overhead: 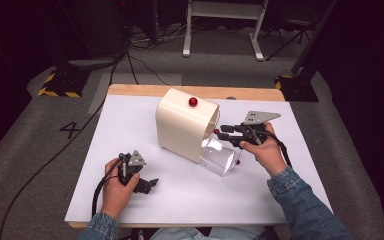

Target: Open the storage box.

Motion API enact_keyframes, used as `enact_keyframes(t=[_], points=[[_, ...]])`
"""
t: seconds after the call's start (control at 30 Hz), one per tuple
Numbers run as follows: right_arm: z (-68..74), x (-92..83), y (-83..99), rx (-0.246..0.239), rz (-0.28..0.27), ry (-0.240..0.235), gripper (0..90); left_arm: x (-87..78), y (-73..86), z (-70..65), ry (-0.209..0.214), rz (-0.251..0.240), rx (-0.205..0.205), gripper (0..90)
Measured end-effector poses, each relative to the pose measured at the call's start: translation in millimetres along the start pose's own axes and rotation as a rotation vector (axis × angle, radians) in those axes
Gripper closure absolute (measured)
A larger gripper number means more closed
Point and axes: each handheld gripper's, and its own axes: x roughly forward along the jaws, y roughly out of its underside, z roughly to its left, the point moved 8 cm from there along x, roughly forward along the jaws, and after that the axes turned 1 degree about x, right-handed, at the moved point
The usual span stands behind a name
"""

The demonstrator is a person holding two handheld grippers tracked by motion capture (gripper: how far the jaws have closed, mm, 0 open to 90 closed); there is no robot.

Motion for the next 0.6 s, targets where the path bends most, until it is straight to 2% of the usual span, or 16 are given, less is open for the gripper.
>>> enact_keyframes(t=[0.1,0.3,0.6], points=[[3.9,4.6,0.9,-0.003,0.005,-0.019,70.8,-0.1,0.1,0.0,0.001,0.002,0.001,0.0],[4.9,7.0,-0.4,-0.013,-0.001,-0.017,74.2,0.0,0.0,0.0,0.002,0.002,-0.001,0.0],[6.8,1.9,-1.3,-0.026,-0.008,-0.012,74.5,-0.1,-0.1,0.1,0.001,0.003,0.001,0.0]])
